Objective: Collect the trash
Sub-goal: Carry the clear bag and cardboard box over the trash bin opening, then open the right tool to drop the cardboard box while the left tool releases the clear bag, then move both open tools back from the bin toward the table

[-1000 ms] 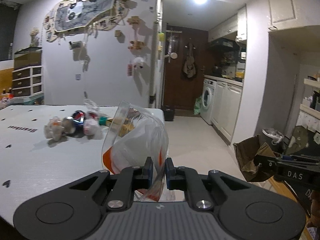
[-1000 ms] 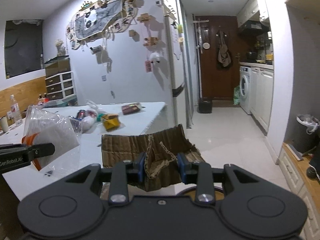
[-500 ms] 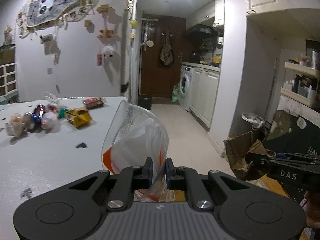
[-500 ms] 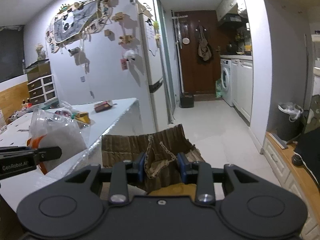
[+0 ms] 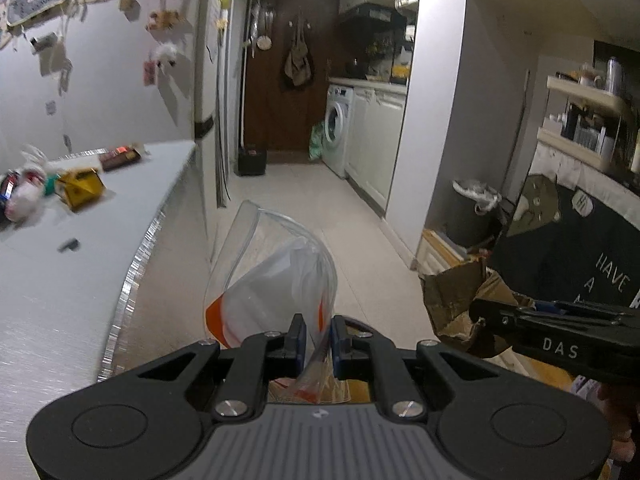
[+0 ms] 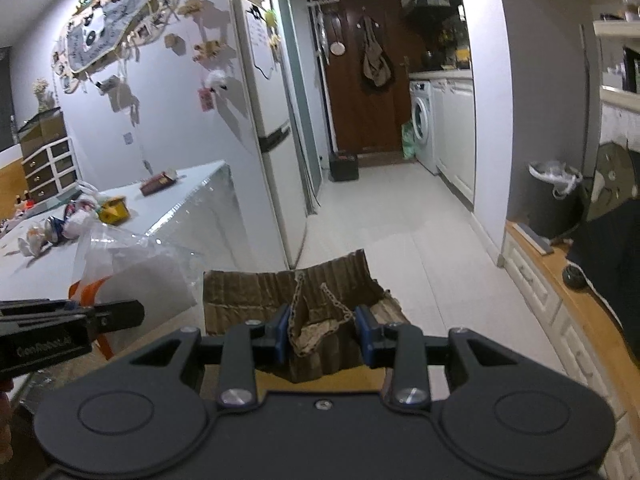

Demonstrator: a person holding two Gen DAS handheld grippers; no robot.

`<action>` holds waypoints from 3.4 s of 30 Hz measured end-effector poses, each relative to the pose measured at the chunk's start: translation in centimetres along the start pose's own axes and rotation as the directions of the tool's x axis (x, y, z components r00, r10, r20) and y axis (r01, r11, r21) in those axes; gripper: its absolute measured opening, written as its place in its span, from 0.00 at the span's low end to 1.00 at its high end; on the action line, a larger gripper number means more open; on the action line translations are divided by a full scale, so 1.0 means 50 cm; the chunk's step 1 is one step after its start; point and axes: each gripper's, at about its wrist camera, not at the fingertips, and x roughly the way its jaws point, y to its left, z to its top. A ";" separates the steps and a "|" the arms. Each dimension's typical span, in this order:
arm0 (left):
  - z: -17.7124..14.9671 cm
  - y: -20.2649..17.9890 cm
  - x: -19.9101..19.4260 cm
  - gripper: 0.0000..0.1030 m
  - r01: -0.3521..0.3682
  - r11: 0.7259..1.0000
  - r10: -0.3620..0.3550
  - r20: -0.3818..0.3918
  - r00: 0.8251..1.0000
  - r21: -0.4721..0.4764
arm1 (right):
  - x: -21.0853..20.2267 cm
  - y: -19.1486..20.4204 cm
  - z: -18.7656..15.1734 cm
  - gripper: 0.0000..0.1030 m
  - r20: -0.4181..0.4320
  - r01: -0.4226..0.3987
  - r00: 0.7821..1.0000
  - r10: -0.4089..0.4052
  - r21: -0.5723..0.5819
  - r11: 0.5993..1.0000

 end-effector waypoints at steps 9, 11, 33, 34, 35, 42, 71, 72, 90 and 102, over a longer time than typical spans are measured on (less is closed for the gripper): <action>-0.034 -0.010 0.144 0.13 0.016 1.000 -0.017 -0.132 0.991 -0.010 | 0.075 -0.042 -0.034 0.34 -0.084 0.037 0.996 -0.034 0.027 0.999; -0.042 -0.012 0.174 0.13 0.020 1.000 -0.021 -0.158 0.987 -0.011 | 0.094 -0.052 -0.042 0.34 -0.105 0.050 0.993 -0.046 0.030 0.998; -0.133 0.035 0.453 0.13 0.060 0.993 -0.096 -0.391 0.915 -0.102 | 0.333 -0.063 -0.058 0.34 -0.296 0.022 0.955 -0.014 0.021 1.000; -0.138 0.038 0.460 0.13 0.061 0.992 -0.101 -0.400 0.911 -0.110 | 0.346 -0.059 -0.053 0.34 -0.302 0.014 0.953 -0.007 0.021 1.000; -0.143 0.041 0.465 0.13 0.061 0.991 -0.104 -0.408 0.907 -0.116 | 0.360 -0.055 -0.049 0.34 -0.308 0.007 0.951 0.000 0.021 1.000; -0.170 0.055 0.500 0.13 0.074 0.983 -0.143 -0.455 0.879 -0.166 | 0.463 -0.030 -0.036 0.34 -0.386 -0.026 0.921 0.049 0.064 0.998; -0.158 0.074 0.560 0.61 0.081 0.972 -0.191 -0.534 0.823 -0.223 | 0.594 -0.023 -0.084 0.69 -0.512 0.012 0.858 0.039 0.095 0.995; -0.155 0.075 0.558 0.61 0.079 0.972 -0.189 -0.535 0.824 -0.221 | 0.588 -0.027 -0.083 0.69 -0.514 0.010 0.857 0.040 0.093 0.996; -0.137 0.064 0.469 0.84 0.067 0.984 -0.142 -0.506 0.851 -0.165 | 0.476 -0.038 -0.064 0.82 -0.487 -0.034 0.873 0.030 0.000 0.999; -0.135 0.083 0.398 0.94 0.015 0.992 -0.076 -0.497 0.865 -0.125 | 0.392 -0.048 -0.063 0.98 -0.459 -0.015 0.888 0.001 -0.027 1.000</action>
